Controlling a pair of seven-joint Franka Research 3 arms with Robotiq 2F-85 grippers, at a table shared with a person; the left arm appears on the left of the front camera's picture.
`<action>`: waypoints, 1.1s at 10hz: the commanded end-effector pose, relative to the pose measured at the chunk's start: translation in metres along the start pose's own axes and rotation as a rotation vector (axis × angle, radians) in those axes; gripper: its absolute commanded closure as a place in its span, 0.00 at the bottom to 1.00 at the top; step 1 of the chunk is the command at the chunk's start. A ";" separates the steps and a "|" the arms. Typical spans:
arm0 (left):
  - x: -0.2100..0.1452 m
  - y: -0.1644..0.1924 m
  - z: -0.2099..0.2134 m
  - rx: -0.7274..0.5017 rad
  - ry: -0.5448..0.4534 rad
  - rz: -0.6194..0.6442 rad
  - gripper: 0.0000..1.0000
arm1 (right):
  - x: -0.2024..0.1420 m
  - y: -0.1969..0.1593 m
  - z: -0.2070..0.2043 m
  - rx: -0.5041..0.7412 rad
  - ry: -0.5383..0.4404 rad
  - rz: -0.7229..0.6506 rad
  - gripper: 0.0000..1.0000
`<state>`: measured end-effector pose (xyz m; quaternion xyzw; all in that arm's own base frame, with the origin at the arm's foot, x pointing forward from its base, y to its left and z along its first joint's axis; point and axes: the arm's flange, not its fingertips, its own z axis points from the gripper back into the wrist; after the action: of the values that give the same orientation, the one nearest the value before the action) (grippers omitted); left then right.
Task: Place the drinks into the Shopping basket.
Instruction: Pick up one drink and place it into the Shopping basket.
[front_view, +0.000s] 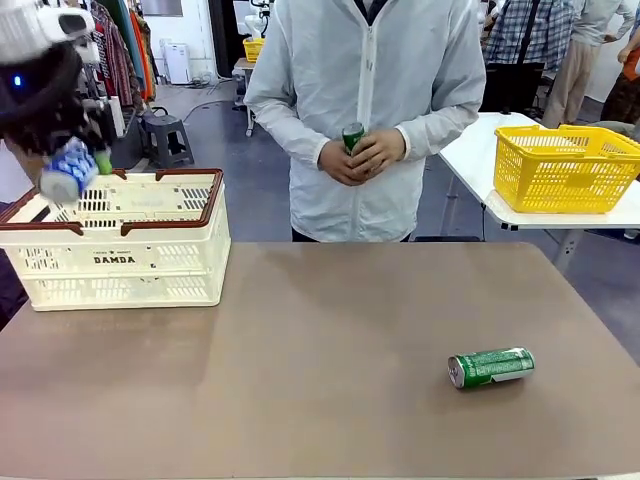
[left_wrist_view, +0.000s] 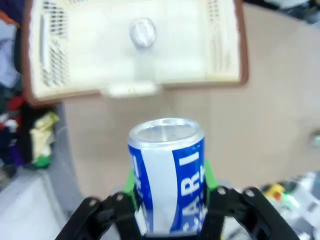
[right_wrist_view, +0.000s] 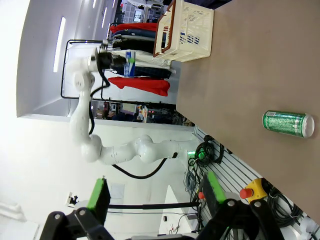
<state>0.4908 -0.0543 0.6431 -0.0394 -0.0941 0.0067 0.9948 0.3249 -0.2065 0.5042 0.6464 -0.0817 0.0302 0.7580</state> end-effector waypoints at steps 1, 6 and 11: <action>0.088 0.026 0.022 0.015 0.061 -0.086 1.00 | -0.001 0.005 0.001 0.000 0.011 -0.012 0.00; 0.124 0.083 -0.090 0.092 -0.002 -0.004 1.00 | -0.001 0.005 0.001 0.000 0.011 -0.012 0.00; 0.127 0.094 -0.147 0.053 -0.021 0.009 1.00 | -0.001 0.005 0.001 0.000 0.011 -0.012 0.00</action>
<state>0.6335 0.0333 0.5059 -0.0217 -0.0944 0.0286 0.9949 0.3250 -0.2064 0.5041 0.6464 -0.0814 0.0302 0.7580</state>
